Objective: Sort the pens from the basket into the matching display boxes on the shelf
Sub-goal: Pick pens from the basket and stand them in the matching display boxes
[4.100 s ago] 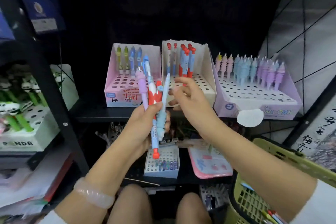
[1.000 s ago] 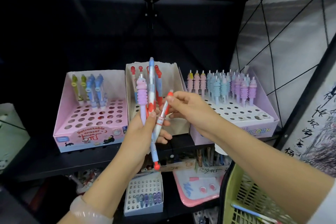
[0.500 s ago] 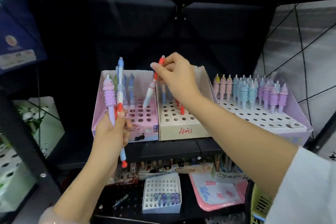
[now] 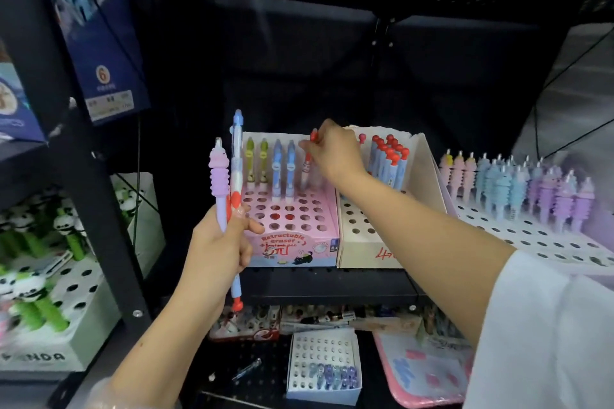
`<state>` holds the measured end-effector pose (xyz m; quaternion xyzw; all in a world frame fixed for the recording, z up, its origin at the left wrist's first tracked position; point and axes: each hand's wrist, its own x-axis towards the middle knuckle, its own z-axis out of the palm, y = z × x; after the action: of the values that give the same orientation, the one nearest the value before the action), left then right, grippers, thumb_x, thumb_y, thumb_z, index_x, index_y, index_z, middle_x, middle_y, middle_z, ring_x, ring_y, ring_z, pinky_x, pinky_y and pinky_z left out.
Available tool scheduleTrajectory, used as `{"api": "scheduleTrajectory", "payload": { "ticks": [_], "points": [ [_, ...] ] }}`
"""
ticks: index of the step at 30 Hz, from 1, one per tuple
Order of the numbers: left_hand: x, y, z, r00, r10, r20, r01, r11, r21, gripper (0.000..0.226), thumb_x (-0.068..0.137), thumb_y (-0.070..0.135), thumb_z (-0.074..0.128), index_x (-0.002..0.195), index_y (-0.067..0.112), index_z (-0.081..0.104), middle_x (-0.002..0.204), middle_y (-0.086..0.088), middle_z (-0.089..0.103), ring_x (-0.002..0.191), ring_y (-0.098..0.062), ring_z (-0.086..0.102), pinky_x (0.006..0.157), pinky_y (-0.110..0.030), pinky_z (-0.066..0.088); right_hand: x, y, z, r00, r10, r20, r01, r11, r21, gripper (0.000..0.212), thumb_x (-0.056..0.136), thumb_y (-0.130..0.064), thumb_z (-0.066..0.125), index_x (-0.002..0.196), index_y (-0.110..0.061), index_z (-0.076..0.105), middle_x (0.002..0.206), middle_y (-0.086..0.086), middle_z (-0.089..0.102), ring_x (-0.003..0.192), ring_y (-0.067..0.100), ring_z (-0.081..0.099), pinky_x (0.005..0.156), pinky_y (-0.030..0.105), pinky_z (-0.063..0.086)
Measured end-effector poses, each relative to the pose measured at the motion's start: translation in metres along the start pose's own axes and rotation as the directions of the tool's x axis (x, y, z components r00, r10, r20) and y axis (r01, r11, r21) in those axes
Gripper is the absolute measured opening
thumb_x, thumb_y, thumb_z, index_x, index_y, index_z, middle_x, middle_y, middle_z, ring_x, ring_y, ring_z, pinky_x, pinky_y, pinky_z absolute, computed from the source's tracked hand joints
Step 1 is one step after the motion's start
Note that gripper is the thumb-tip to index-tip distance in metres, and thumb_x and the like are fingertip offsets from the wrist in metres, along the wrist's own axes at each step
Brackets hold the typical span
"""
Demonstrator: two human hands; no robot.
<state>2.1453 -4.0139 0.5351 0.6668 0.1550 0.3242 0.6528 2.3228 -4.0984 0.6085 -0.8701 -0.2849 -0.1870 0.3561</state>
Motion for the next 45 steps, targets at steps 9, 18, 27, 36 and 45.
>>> {"api": "scheduleTrajectory", "payload": {
  "ticks": [9,18,27,36,45],
  "points": [
    [-0.002,-0.001,0.002,0.999,-0.041,0.027,0.042,0.999,-0.013,0.016,0.098,0.024,0.041,0.094,0.025,0.057,0.068,0.009,0.066,0.038,-0.005,0.037,0.037,-0.015,0.033,-0.001,-0.009,0.022,0.981,0.032,0.193,0.053,0.907,-0.419,0.032,0.092,-0.001,0.042,0.124,0.002,0.042,0.117,0.019,0.056,0.105,0.033,0.056,0.069,0.031,0.038],
    [-0.004,0.008,0.006,0.996,0.029,0.079,-0.033,0.998,0.047,0.028,0.098,0.025,0.041,0.080,0.009,0.055,0.043,0.010,0.050,0.036,-0.001,0.034,0.038,-0.011,0.031,-0.021,-0.044,-0.024,0.982,-0.063,0.177,-0.021,0.899,0.438,0.020,0.095,-0.029,0.050,0.092,-0.017,0.064,0.074,-0.006,0.063,0.068,0.006,0.060,0.061,0.023,0.049],
    [-0.011,0.010,0.011,0.996,0.051,0.069,-0.049,0.999,-0.023,0.011,0.094,0.024,0.050,0.086,0.023,0.058,0.060,0.002,0.055,0.038,-0.002,0.036,0.038,-0.014,0.031,-0.038,-0.044,-0.026,0.946,-0.008,0.325,-0.260,0.581,0.771,0.011,0.092,-0.017,0.057,0.097,-0.008,0.056,0.076,0.004,0.066,0.073,0.012,0.065,0.058,0.013,0.050],
    [-0.008,0.005,0.002,0.998,0.054,0.029,-0.055,0.997,0.053,0.013,0.093,0.025,0.052,0.081,0.022,0.056,0.058,0.007,0.055,0.040,-0.002,0.041,0.039,-0.013,0.034,-0.040,-0.044,-0.030,0.900,-0.011,0.436,-0.390,0.430,0.815,0.008,0.092,-0.013,0.056,0.093,-0.013,0.064,0.074,-0.001,0.065,0.067,0.005,0.065,0.067,0.017,0.055],
    [-0.005,-0.003,-0.004,0.999,-0.024,-0.023,0.024,0.999,-0.028,0.020,0.100,0.028,0.035,0.087,0.014,0.042,0.054,0.009,0.057,0.037,-0.006,0.031,0.036,-0.014,0.029,-0.036,-0.033,-0.018,0.994,-0.100,0.043,0.066,0.870,0.489,0.013,0.089,-0.013,0.061,0.097,-0.016,0.051,0.089,-0.006,0.061,0.076,-0.001,0.058,0.065,0.003,0.047]
  ]
}}
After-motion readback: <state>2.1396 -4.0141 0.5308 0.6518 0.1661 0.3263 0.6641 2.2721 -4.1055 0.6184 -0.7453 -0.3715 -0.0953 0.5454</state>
